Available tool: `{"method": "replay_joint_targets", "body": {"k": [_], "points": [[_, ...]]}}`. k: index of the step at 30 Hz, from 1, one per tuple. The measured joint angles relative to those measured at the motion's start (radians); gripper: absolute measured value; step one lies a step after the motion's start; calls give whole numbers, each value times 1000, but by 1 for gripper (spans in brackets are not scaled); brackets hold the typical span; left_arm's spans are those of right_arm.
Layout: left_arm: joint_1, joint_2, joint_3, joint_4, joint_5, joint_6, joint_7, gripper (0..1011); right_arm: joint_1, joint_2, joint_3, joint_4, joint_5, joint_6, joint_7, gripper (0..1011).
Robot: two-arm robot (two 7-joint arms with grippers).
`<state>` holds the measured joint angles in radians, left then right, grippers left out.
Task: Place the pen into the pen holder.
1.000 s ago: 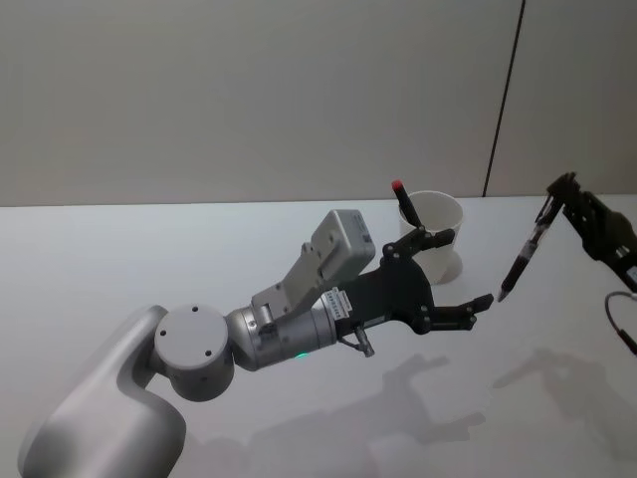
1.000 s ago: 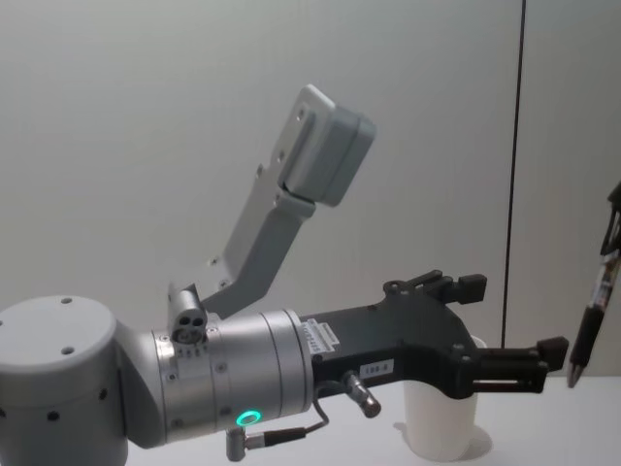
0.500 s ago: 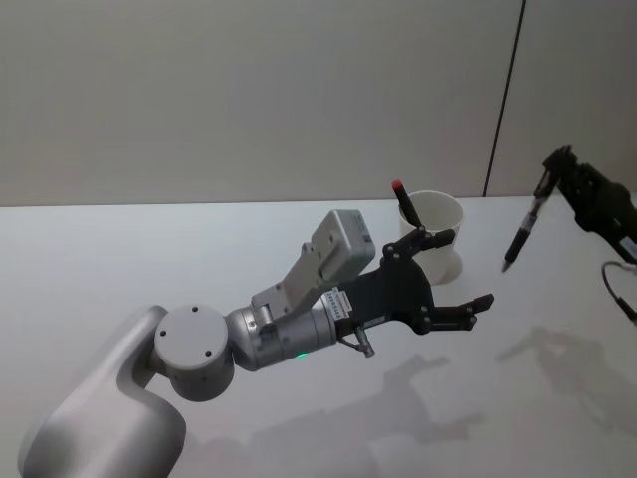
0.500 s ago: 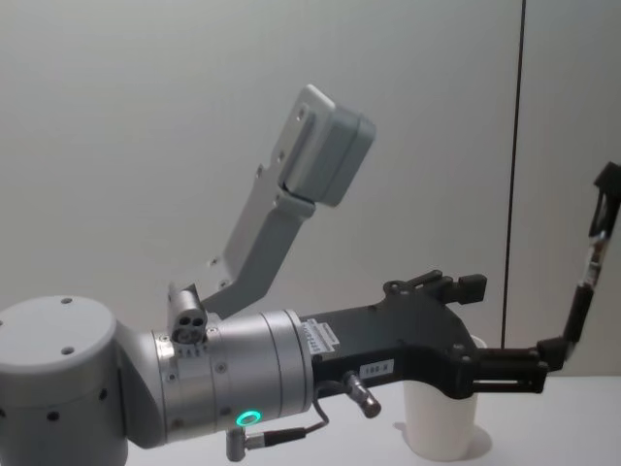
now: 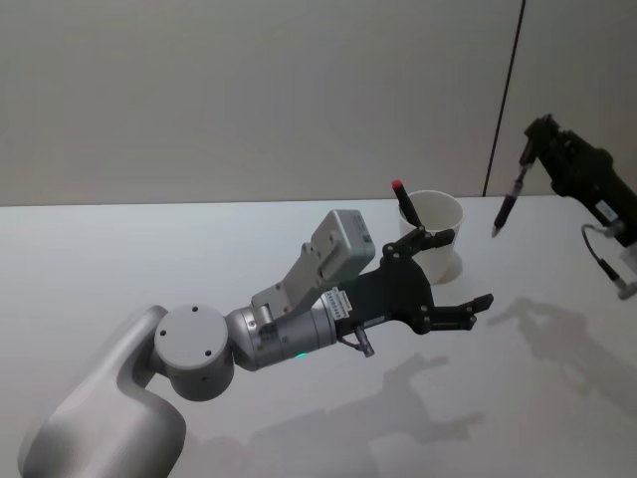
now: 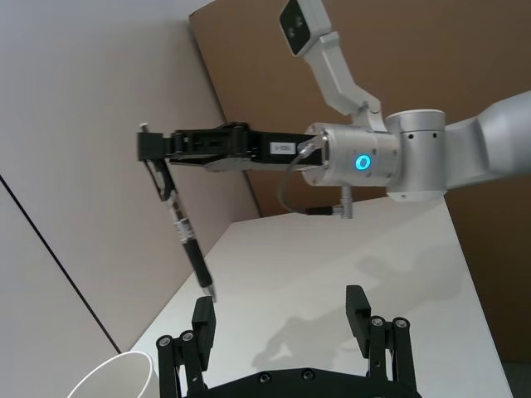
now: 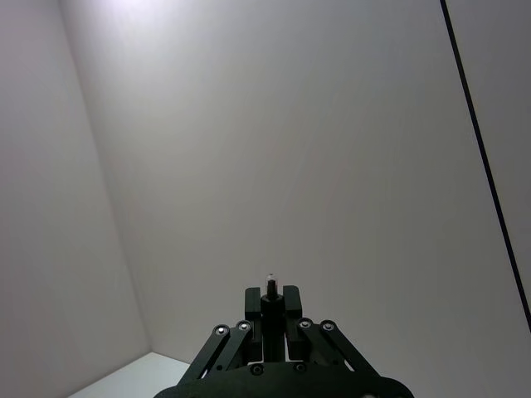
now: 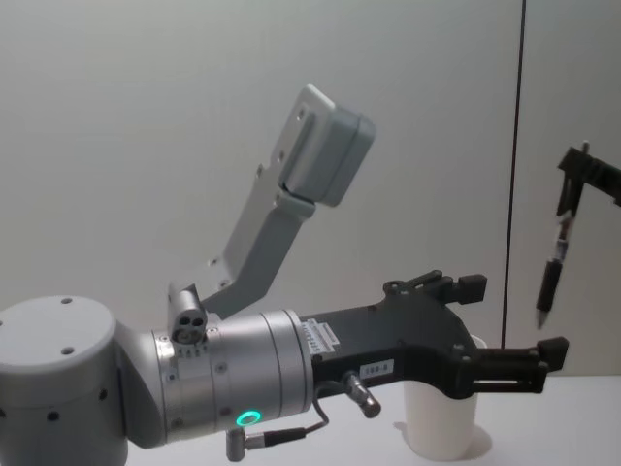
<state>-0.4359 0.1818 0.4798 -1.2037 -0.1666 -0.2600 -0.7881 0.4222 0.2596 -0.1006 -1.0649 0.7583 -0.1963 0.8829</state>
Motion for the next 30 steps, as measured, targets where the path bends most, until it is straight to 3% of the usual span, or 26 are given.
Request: {"method": "replay_joint_targets", "body": {"k": [17,30], "points": [[0,0,0,0,0,0,0,1000,174,-53,-48,212,-76,-98,-25,149],[0,0,0,0,0,0,0,1000,317,-91,-75,428,-107,-158,61,149]]}}
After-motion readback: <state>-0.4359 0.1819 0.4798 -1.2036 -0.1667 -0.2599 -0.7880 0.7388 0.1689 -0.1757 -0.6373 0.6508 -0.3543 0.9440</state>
